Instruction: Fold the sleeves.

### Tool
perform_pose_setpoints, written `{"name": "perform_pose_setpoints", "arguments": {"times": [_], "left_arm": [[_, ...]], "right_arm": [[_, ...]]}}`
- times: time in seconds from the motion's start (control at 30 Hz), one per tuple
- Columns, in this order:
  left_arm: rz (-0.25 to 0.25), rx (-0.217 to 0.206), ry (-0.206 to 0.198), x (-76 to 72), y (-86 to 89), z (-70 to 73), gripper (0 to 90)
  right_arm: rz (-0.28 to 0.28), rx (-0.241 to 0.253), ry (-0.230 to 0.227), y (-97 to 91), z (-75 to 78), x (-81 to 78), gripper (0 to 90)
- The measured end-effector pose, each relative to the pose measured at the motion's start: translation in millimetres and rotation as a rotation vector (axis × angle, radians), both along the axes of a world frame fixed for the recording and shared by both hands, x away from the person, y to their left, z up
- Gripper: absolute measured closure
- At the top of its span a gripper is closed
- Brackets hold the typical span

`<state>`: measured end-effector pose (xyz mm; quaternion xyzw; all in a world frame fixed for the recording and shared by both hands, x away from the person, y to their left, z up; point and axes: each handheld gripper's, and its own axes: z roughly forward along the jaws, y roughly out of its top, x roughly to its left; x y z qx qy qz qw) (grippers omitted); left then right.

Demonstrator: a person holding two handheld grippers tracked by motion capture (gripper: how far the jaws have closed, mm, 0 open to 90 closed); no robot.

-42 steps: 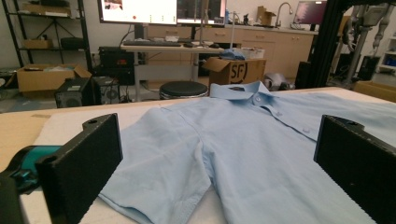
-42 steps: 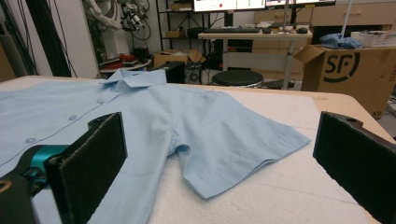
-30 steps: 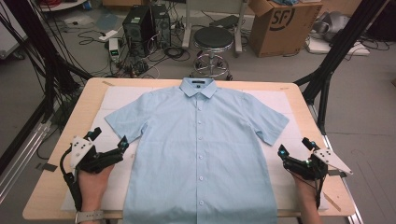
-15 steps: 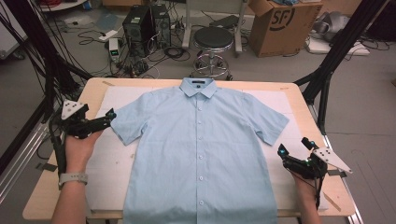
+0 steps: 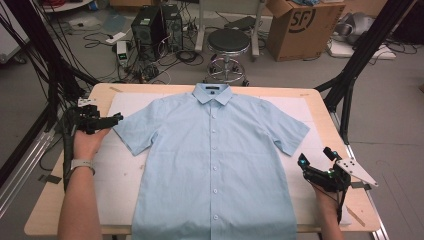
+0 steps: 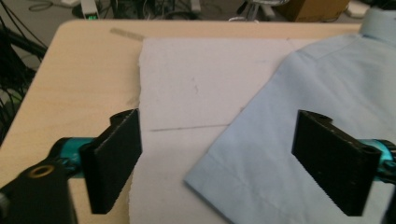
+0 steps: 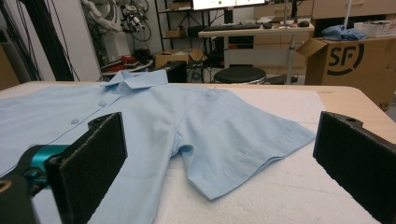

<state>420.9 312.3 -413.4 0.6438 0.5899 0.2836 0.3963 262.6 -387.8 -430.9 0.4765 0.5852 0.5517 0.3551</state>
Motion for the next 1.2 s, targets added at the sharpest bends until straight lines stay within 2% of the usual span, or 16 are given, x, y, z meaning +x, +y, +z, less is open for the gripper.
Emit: {"name": "perform_pose_setpoints", "arguments": {"times": [0.03, 0.17, 0.2, 0.23, 0.27, 0.33, 0.4, 0.5, 0.57, 0.77, 0.83, 0.87, 0.9, 1.0, 1.07, 1.2], "left_arm": [[0.008, 0.001, 0.014, 2.7, 0.3, -3.7, 17.7], [0.014, -0.004, 0.057, 11.5, 1.4, -15.9, 34.5], [0.018, -0.012, 0.065, 13.0, 1.5, -18.3, 41.7], [0.023, -0.017, 0.076, 14.4, 1.6, -20.4, 41.7], [0.024, -0.001, 0.09, 15.0, 1.1, -22.6, 47.6], [0.021, 0.02, 0.124, 16.3, 0.2, -27.1, 49.6], [0.023, 0.014, 0.151, 16.3, 0.7, -28.5, 51.7], [0.023, 0.004, 0.157, 16.1, 0.8, -28.4, 57.0], [0.02, -0.004, 0.176, 16.2, 0.4, -29.6, 60.2], [0.031, 0.023, 0.189, 14.8, -3.9, -29.2, 69.3], [0.021, 0.015, 0.19, 14.1, -6.3, -29.1, 76.3], [0.018, 0.013, 0.188, 13.9, -8.6, -29.2, 83.7], [0.021, 0.035, 0.183, 13.8, -11.4, -29.2, 87.1], [0.038, 0.064, 0.187, 13.7, -15.1, -27.0, 88.2], [0.04, 0.052, 0.181, 12.4, -15.5, -23.0, 88.5], [0.04, 0.021, 0.123, 8.1, -20.2, -4.7, 88.5]], "right_arm": [[0.0, 0.0, 0.0, 0.0, 0.0, 0.0, 1.6], [0.01, 0.05, 0.013, -0.5, 0.5, 0.4, 1.5], [0.005, 0.037, -0.001, -1.6, 0.7, 0.8, 1.6], [0.005, 0.037, -0.001, -1.6, 0.7, 0.8, 1.6], [0.007, 0.045, 0.002, -2.3, 0.7, 0.8, 1.6], [0.005, 0.048, 0.002, -2.4, 0.5, 1.3, 1.6], [0.008, 0.04, 0.006, -2.7, 0.4, 1.6, 1.6], [0.018, 0.032, 0.012, -1.3, 0.0, 2.2, 1.6], [0.019, 0.025, 0.01, -1.2, 0.2, 1.8, 1.6], [0.013, 0.029, 0.012, -2.2, 0.5, 1.2, 1.6], [0.013, 0.031, 0.012, -2.3, 0.5, 1.1, 1.6], [0.013, 0.029, 0.012, -2.4, 0.5, 1.1, 1.6], [0.013, 0.027, 0.014, -2.4, 0.4, 1.4, 1.6], [0.016, 0.023, 0.015, -2.8, 0.1, 1.9, 1.6], [0.013, 0.018, 0.008, -3.4, 0.9, 1.2, 1.6], [0.008, 0.032, 0.012, -4.2, 0.8, 1.5, 1.6]]}}
